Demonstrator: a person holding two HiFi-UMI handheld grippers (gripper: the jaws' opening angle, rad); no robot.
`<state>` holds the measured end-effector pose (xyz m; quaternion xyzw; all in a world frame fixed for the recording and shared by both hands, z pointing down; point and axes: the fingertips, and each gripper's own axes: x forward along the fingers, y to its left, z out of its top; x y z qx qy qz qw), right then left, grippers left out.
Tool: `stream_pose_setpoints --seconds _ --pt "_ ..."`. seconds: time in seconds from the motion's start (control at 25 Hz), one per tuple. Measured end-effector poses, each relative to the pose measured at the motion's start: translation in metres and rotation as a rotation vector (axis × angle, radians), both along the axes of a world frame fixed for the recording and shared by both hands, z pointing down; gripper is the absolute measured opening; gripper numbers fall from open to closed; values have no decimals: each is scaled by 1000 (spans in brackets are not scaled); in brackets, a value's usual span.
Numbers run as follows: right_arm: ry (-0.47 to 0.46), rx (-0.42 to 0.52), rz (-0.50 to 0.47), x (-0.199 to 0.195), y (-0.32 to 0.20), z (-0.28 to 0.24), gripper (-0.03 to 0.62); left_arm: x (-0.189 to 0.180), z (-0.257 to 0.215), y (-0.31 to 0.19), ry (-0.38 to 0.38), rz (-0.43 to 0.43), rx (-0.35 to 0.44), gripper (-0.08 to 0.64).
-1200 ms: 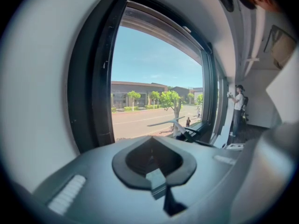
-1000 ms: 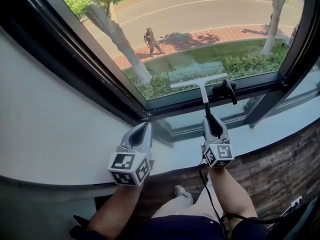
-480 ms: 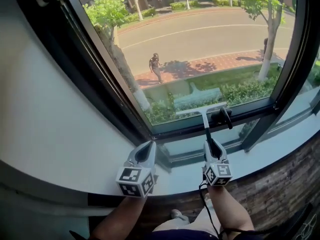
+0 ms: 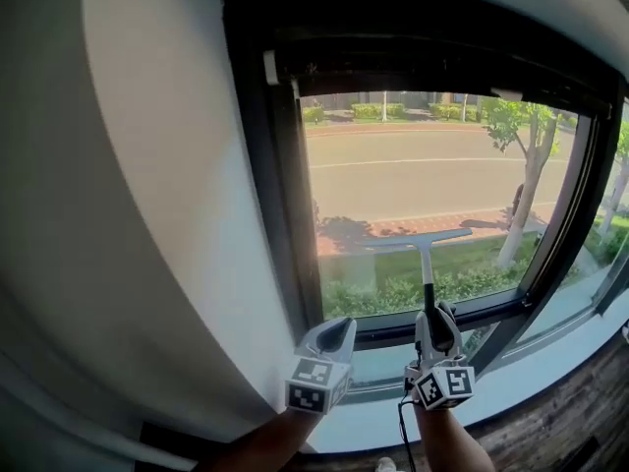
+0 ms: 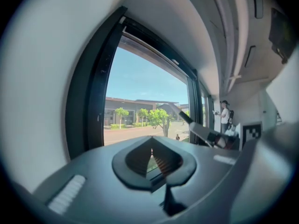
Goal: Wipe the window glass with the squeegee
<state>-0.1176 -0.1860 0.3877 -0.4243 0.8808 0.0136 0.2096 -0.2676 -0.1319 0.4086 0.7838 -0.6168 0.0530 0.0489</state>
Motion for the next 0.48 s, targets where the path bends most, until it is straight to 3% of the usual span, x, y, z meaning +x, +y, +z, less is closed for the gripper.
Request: stream_pose_setpoints --seconds 0.24,0.48 --pt "-45 128 -19 -25 8 -83 103 2 -45 6 28 35 93 5" --pt "-101 275 -93 -62 3 -154 104 -32 -82 9 -14 -67 147 5"
